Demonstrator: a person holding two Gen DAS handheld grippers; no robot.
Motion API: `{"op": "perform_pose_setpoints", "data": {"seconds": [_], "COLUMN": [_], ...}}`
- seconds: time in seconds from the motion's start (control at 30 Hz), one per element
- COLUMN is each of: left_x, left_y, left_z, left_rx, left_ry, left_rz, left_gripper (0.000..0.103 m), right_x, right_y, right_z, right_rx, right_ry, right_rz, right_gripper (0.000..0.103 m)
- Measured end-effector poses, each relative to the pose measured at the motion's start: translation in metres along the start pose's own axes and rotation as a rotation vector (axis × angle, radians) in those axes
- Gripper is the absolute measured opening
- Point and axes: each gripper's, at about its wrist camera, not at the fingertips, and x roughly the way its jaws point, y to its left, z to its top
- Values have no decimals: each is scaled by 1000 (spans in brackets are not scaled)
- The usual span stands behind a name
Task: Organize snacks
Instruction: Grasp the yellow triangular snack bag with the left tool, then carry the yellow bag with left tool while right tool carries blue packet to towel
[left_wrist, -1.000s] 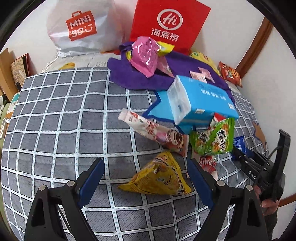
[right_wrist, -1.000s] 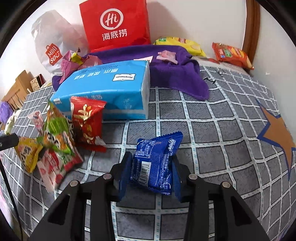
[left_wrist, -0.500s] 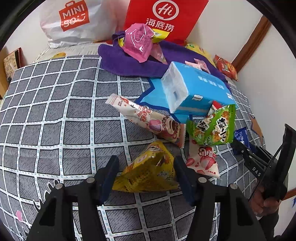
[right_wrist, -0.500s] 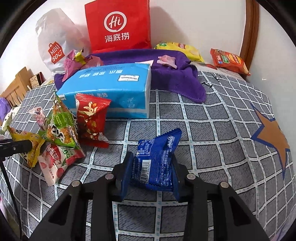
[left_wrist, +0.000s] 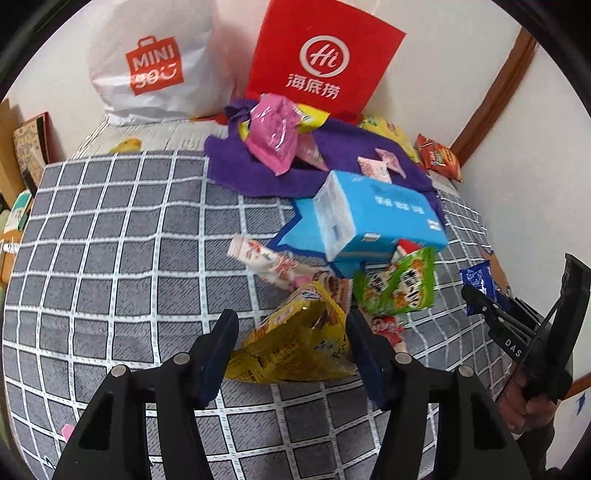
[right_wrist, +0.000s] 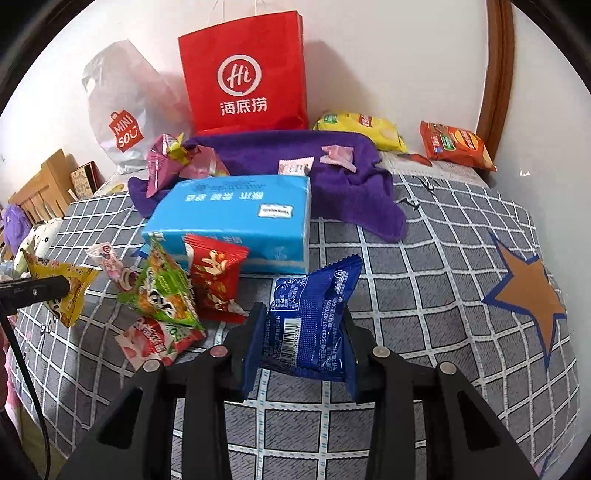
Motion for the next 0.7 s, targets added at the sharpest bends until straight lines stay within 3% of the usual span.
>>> {"op": "perform_pose_setpoints", "data": {"seconds": [0.17,0.7], "left_x": [-7,-26], "left_y": [-10,-33], "left_z": [10,40], "left_rx": [20,42], "left_ry": [-18,-79], "left_rz": [-37,-45], "left_gripper": [58,58], "right_x": [-23,-51], "right_y": [7,9], "right_z": [9,45], "right_rx": [-72,-29], "right_ry": [-38,-121], "right_rz": [-34,31], "right_gripper": [37,37]}}
